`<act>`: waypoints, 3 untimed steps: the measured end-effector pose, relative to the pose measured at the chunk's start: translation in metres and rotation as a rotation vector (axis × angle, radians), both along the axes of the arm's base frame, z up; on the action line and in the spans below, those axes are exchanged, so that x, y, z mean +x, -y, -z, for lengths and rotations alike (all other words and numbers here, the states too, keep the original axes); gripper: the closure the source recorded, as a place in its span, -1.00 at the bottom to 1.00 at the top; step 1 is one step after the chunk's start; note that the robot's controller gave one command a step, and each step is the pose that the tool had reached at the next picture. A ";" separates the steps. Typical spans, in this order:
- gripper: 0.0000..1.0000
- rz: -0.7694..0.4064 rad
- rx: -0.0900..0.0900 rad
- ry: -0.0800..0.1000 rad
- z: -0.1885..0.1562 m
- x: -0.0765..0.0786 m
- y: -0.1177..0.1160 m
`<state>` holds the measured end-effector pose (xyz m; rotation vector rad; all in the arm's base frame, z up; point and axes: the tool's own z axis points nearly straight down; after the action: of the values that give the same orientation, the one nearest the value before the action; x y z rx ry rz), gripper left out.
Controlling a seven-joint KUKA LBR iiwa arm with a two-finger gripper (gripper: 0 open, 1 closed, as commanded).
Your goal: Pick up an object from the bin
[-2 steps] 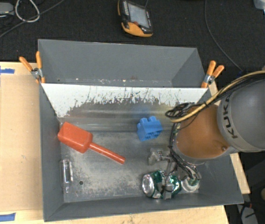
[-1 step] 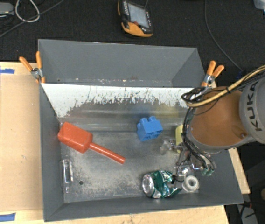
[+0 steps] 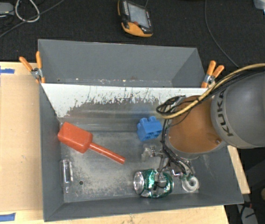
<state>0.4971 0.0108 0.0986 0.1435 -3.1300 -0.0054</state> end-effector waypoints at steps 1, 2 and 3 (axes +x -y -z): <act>-1.00 -0.063 -0.005 0.023 0.029 -0.010 0.012; 1.00 -0.115 0.001 0.008 0.029 -0.014 -0.031; 1.00 -0.116 0.001 0.008 0.029 -0.014 -0.031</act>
Offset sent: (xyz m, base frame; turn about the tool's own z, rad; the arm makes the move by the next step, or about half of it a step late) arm -0.0144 0.0299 -0.0286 -0.1120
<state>0.4827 0.0421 0.0701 0.3249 -3.1241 -0.0049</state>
